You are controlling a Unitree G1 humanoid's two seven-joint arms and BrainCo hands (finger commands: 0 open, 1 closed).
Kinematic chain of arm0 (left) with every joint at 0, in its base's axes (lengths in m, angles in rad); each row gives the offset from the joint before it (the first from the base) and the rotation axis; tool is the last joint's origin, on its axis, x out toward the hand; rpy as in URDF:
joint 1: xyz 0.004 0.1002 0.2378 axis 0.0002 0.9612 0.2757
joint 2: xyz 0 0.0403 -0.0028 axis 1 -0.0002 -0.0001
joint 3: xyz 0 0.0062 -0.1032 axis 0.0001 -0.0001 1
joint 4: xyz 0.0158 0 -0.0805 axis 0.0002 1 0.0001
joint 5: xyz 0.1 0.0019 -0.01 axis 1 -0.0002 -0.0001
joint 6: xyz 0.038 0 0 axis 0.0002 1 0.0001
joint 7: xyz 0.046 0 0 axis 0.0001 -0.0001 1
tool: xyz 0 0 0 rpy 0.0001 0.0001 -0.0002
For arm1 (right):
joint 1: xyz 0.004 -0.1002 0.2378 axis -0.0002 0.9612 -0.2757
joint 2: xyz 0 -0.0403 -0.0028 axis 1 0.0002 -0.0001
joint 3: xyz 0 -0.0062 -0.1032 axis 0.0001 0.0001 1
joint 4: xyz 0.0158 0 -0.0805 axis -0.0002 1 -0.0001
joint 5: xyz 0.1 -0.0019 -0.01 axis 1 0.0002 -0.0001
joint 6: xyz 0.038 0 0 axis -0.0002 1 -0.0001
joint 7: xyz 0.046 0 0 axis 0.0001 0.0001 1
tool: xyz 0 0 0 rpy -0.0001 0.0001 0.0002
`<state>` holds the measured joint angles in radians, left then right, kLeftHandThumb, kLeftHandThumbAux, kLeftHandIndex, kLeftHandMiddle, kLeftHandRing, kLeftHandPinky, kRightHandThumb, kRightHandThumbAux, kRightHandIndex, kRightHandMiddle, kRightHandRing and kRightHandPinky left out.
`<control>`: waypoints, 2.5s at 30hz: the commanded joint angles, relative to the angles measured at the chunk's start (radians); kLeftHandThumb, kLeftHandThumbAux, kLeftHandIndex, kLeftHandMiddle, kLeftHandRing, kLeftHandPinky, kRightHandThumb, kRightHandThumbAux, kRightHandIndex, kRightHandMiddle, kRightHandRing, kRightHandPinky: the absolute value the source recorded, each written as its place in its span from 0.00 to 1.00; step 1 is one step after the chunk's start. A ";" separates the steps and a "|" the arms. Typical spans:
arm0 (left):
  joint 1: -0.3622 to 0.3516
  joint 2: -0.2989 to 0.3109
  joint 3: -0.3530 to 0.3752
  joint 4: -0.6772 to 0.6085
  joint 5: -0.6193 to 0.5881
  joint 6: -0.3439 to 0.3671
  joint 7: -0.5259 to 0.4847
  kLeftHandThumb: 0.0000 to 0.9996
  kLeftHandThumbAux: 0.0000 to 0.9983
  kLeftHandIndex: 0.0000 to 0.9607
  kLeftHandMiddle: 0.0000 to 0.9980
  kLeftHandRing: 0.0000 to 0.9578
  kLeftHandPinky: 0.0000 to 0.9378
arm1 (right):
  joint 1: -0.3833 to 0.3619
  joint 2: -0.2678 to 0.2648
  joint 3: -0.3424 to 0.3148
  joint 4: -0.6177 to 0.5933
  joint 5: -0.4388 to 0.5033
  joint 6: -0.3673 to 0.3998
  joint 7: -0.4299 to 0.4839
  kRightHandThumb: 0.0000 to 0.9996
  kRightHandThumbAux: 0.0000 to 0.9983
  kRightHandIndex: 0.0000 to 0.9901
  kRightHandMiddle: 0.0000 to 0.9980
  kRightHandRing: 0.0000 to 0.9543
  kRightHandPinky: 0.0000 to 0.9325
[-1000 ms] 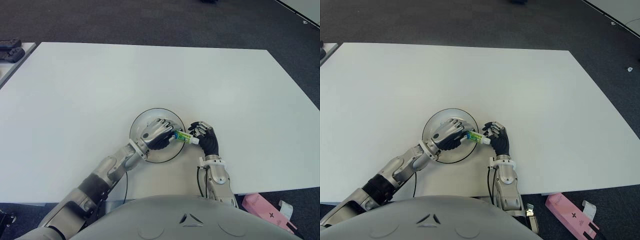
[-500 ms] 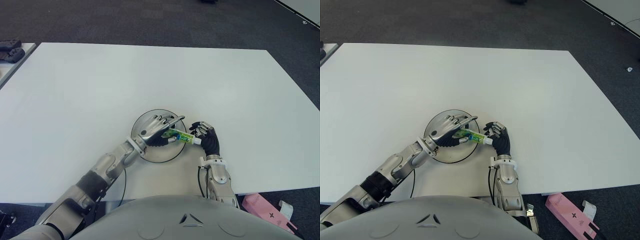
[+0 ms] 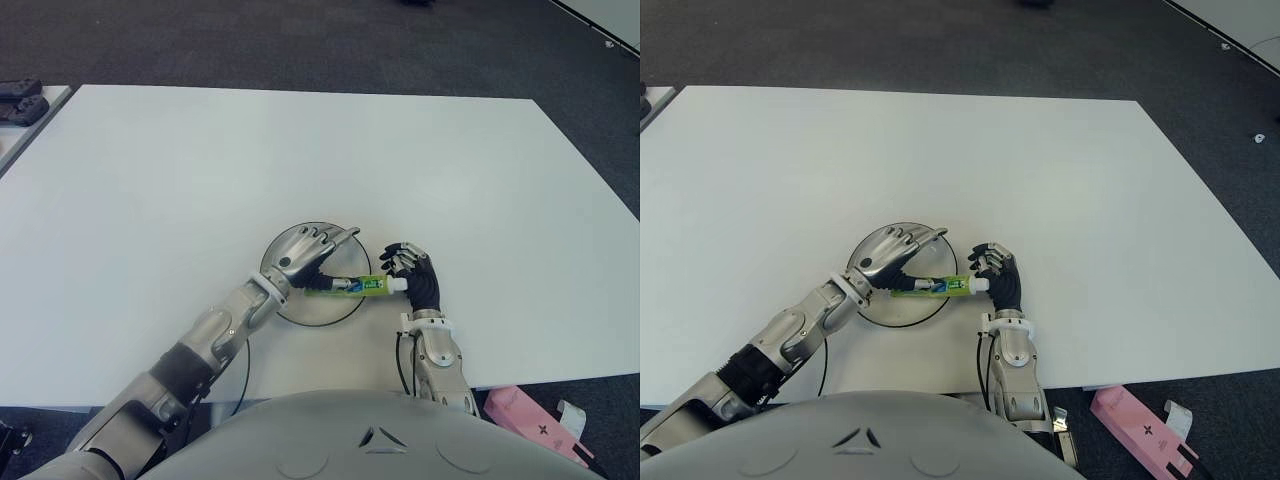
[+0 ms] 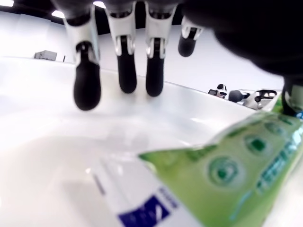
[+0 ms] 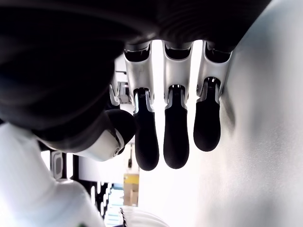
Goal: Put the toothpaste on the table into the plate.
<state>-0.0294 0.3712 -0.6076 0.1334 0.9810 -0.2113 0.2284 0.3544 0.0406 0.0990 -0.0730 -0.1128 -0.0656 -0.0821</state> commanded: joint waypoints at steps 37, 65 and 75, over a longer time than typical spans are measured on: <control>0.145 -0.006 0.093 0.000 -0.044 0.040 0.242 0.16 0.30 0.00 0.00 0.00 0.00 | -0.011 -0.005 -0.011 0.058 0.033 -0.009 0.021 0.71 0.72 0.44 0.55 0.57 0.58; 0.247 -0.202 0.388 -0.005 -0.403 -0.366 0.513 0.02 0.49 0.00 0.00 0.00 0.00 | -0.025 -0.011 -0.015 0.066 0.026 -0.012 0.027 0.71 0.73 0.44 0.54 0.57 0.58; 0.273 -0.254 0.460 0.002 -0.460 -0.414 0.513 0.00 0.49 0.00 0.00 0.00 0.00 | -0.026 -0.010 -0.012 0.068 0.019 -0.012 0.018 0.71 0.73 0.44 0.55 0.58 0.59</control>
<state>0.2512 0.1207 -0.1740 0.1142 0.5547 -0.5886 0.7366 0.3225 0.0290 0.0904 -0.0261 -0.0924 -0.1031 -0.0586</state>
